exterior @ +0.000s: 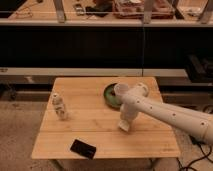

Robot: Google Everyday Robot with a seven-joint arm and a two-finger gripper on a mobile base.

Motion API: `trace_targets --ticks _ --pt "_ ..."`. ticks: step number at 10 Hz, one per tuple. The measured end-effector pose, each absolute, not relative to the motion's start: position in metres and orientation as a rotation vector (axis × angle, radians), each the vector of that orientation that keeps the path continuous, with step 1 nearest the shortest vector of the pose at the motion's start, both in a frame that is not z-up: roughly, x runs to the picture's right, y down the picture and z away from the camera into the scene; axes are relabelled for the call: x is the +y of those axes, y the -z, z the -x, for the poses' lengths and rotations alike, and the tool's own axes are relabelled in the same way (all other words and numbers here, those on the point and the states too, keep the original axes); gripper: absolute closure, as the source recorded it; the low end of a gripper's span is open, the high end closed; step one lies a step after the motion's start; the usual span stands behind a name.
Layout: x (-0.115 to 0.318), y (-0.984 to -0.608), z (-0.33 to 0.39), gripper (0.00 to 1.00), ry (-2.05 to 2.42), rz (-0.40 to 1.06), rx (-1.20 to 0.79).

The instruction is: Wipe the white sponge on the table

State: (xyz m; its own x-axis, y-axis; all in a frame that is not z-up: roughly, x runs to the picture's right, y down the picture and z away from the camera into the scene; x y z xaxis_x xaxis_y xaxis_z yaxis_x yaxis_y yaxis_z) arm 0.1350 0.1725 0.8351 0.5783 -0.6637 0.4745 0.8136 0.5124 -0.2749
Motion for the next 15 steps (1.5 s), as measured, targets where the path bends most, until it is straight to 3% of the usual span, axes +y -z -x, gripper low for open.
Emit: trace_targets --ticks 7,11,15 --pt "0.233 -0.803 -0.172 1.00 0.811 0.536 -0.354" --pt "0.280 -0.793 -0.137 1.00 0.903 0.577 -0.457" --pt "0.277 -0.800 -0.084 1.00 1.057 0.570 -0.521"
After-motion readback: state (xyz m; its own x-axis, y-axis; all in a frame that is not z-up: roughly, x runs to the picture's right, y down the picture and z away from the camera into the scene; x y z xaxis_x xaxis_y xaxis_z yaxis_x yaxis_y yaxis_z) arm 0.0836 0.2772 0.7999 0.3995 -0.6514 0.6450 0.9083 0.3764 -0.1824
